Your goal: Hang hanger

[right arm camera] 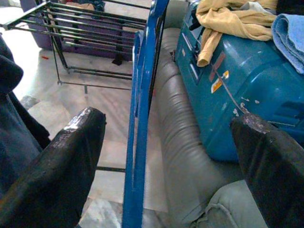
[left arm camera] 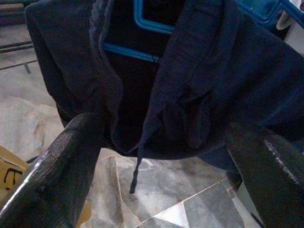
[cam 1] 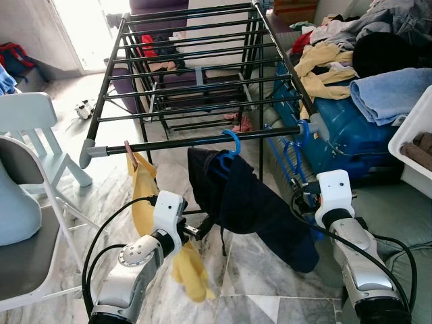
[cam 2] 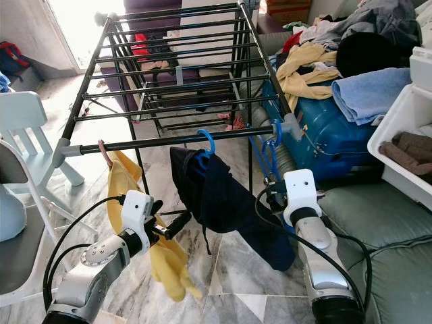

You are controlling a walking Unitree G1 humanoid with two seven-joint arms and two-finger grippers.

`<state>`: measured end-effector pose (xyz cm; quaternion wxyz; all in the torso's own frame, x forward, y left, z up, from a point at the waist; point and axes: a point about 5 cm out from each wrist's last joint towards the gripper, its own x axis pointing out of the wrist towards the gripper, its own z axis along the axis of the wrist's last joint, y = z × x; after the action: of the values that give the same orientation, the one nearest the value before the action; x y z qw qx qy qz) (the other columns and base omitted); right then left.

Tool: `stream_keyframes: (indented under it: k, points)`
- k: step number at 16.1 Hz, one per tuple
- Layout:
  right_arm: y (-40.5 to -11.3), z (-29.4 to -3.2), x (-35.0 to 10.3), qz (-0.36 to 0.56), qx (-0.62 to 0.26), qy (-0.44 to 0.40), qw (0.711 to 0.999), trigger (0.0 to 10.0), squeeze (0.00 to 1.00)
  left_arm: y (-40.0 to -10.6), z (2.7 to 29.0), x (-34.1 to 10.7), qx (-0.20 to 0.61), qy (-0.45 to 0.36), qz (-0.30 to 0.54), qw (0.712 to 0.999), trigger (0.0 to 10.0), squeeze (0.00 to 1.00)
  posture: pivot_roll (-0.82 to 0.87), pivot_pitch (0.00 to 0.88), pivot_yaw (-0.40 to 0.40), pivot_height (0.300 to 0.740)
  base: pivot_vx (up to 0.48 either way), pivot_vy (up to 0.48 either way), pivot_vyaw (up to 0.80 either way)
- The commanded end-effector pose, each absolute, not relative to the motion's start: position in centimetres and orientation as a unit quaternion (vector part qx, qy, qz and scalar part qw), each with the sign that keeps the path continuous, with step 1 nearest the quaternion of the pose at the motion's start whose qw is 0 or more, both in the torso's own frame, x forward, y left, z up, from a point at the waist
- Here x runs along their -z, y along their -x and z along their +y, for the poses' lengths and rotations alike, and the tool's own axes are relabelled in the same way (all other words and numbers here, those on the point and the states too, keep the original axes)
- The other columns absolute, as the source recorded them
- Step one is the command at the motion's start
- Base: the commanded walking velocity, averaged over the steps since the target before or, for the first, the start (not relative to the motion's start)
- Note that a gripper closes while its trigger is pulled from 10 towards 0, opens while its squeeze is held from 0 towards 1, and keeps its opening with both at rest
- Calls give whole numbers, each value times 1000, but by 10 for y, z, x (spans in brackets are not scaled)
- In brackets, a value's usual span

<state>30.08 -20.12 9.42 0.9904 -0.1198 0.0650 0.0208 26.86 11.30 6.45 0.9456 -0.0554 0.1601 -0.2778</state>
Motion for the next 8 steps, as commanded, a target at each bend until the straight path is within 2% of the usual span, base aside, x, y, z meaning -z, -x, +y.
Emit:
stream_keyframes:
  k: [1, 8]
  points:
    - [-302, -198, -101, 49, -22, 121, 991, 10000, 1000, -271, 118, -66, 271, 48, 161, 948, 10000, 0, -138, 0, 55, 740, -345, 0, 0]
    - [-305, -197, -104, 43, -21, 122, 991, 10000, 1000, -272, 117, -66, 269, 49, 162, 948, 10000, 0, -140, 0, 53, 740, -369, 0, 0]
